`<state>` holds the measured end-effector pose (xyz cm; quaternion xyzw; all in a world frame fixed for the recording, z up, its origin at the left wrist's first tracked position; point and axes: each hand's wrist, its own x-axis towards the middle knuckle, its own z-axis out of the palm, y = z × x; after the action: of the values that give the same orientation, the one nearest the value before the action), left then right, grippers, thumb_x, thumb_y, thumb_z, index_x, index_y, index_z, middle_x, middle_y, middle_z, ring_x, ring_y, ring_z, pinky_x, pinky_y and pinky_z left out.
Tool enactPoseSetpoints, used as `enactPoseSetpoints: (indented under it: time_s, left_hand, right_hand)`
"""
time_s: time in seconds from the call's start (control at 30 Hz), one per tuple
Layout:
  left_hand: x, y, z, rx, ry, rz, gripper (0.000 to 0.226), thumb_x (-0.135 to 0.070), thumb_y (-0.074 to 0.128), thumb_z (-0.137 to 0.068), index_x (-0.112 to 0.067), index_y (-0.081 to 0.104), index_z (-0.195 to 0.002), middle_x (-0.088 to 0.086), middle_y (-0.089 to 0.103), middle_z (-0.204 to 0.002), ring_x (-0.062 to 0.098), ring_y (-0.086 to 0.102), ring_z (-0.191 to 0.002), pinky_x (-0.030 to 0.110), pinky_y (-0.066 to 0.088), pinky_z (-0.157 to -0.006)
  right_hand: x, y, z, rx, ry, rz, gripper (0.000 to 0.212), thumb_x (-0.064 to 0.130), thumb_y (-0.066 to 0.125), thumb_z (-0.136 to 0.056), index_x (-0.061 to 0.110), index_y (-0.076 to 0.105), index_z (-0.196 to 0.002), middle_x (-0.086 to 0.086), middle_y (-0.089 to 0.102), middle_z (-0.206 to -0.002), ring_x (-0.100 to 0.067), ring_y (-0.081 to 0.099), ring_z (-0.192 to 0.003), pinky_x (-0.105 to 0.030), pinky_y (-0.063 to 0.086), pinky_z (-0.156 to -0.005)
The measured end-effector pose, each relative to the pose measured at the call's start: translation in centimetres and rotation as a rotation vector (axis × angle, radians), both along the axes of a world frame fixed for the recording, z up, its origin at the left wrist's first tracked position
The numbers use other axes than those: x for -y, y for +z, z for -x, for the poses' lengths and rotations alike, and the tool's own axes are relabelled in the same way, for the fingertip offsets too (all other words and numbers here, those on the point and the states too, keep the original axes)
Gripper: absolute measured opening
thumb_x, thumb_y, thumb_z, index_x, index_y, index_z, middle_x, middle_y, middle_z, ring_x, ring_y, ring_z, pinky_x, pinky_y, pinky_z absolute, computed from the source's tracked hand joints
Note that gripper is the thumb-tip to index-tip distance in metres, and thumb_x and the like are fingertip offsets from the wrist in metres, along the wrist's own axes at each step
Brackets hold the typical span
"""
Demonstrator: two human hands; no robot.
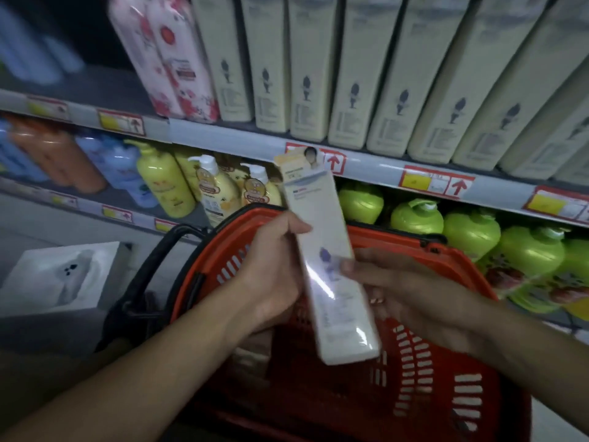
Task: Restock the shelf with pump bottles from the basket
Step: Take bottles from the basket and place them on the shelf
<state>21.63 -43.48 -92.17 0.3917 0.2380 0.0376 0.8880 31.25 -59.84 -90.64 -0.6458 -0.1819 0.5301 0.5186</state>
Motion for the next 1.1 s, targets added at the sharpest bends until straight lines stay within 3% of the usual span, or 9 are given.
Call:
enactPoseSetpoints:
  time_s: [0.13,0.27,0.33,0.43,0.63,0.77,0.87,1.0,1.1]
  left_hand:
    - [-0.1,0.8,2.2,-0.012,0.016,-0.137,0.065,-0.023,0.064,-0.078,-0.001,0.051,-0.137,0.027,0.063,-0.129,0.041,0.061,-0.12,0.052,0.05,-0.102]
    - [-0.2,2.7,3.7,-0.016,-0.051,-0.476,0.038,-0.016,0.066,-0.092,-0.017,0.061,-0.13,0.009,0.075,-0.113,0.026,0.071,-0.104,0.037,0.06,-0.079]
    - [-0.7,4.4,4.0,0.008,-0.081,-0.635,0.045,-0.014,0.071,-0.087,-0.024,0.062,-0.13,0.0,0.076,-0.112,0.016,0.072,-0.104,0.028,0.057,-0.081]
    - [-0.6,7.8,4.2,0.087,-0.144,-0.86,0.061,-0.016,0.079,-0.082,-0.032,0.057,-0.137,-0.005,0.074,-0.117,0.012,0.07,-0.108,0.032,0.056,-0.092]
    - [0.7,15.8,1.5,0.307,-0.099,-0.957,0.079,-0.016,0.088,-0.063,-0.035,0.055,-0.133,-0.016,0.075,-0.112,0.004,0.073,-0.094,0.018,0.056,-0.074]
    - [2.9,22.7,-2.0,0.455,-0.096,-1.014,0.091,-0.026,0.095,-0.048,-0.035,0.057,-0.13,-0.012,0.075,-0.115,0.009,0.072,-0.103,0.024,0.059,-0.08]
    - [5.1,27.2,-4.9,0.558,-0.037,-1.022,0.084,-0.006,0.095,-0.052,-0.032,0.061,-0.125,-0.008,0.077,-0.11,0.012,0.073,-0.101,0.025,0.06,-0.075]
    - [8.6,32.0,-9.3,0.672,0.015,-1.078,0.077,-0.002,0.091,-0.064,-0.041,0.06,-0.122,-0.017,0.075,-0.109,0.003,0.071,-0.101,0.033,0.058,-0.087]
    - [12.3,34.1,-12.7,0.726,0.107,-1.083,0.063,0.004,0.087,-0.066,-0.038,0.062,-0.106,-0.026,0.074,-0.095,-0.006,0.07,-0.089,0.016,0.057,-0.073]
  right_hand:
    - [-0.2,1.0,1.9,0.024,-0.03,-0.119,0.038,0.012,0.071,-0.085,0.01,0.069,-0.123,-0.011,0.072,-0.121,-0.031,0.068,-0.114,-0.045,0.051,-0.101]
    - [-0.6,2.0,3.6,-0.002,-0.102,-0.186,0.043,0.005,0.072,-0.08,0.01,0.068,-0.122,-0.012,0.073,-0.119,-0.03,0.07,-0.111,-0.041,0.057,-0.091]
    - [-0.4,2.9,3.5,0.037,-0.15,-0.23,0.046,0.001,0.072,-0.078,0.009,0.067,-0.123,-0.013,0.073,-0.119,-0.031,0.069,-0.112,-0.042,0.057,-0.092]
    - [0.3,5.4,2.7,0.132,-0.215,-0.29,0.051,0.002,0.076,-0.072,0.007,0.067,-0.121,-0.014,0.072,-0.12,-0.034,0.067,-0.114,-0.05,0.052,-0.101]
    - [1.6,12.3,1.4,0.352,-0.35,-0.462,0.062,0.038,0.088,-0.068,0.011,0.067,-0.12,-0.013,0.073,-0.118,-0.031,0.069,-0.111,-0.042,0.054,-0.096]
    - [4.3,19.4,-0.8,0.587,-0.45,-0.53,0.054,0.015,0.077,-0.076,0.01,0.057,-0.126,-0.01,0.073,-0.12,-0.025,0.069,-0.114,-0.035,0.055,-0.098]
    - [6.8,24.8,-2.7,0.775,-0.417,-0.585,0.048,0.003,0.073,-0.085,0.007,0.056,-0.13,-0.008,0.07,-0.125,-0.02,0.066,-0.118,-0.029,0.053,-0.099]
    - [10.2,30.8,-5.7,1.056,-0.425,-0.587,0.047,0.008,0.069,-0.091,0.015,0.054,-0.135,-0.003,0.068,-0.129,-0.019,0.062,-0.123,-0.034,0.049,-0.104]
    - [13.2,33.6,-8.5,1.296,-0.415,-0.522,0.054,0.022,0.072,-0.089,0.041,0.052,-0.135,0.007,0.059,-0.132,-0.011,0.057,-0.126,-0.032,0.045,-0.109]
